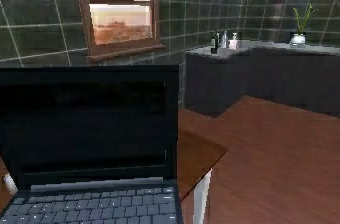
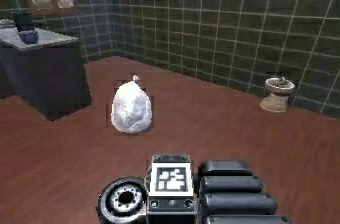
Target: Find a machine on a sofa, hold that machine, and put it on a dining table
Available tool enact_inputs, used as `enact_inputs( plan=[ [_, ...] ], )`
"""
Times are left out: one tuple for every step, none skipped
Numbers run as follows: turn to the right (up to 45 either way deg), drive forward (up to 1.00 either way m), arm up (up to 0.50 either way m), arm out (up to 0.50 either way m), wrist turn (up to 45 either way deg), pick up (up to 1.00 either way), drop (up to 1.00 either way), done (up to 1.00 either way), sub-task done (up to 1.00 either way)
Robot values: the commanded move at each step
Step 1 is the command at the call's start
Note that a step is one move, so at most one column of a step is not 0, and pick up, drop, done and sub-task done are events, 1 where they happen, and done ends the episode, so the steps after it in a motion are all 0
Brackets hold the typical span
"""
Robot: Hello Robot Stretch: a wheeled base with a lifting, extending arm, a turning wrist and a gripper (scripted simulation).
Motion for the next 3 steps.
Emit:
enact_inputs(
  plan=[
    [45.0,0.00,0.00,0.00,0.0,0.00,0.00,0.00,0.00],
    [45.0,0.00,0.00,0.00,0.0,0.00,0.00,0.00,0.00],
    [-45.0,0.00,0.00,0.00,0.0,0.00,0.00,0.00,0.00]
  ],
)
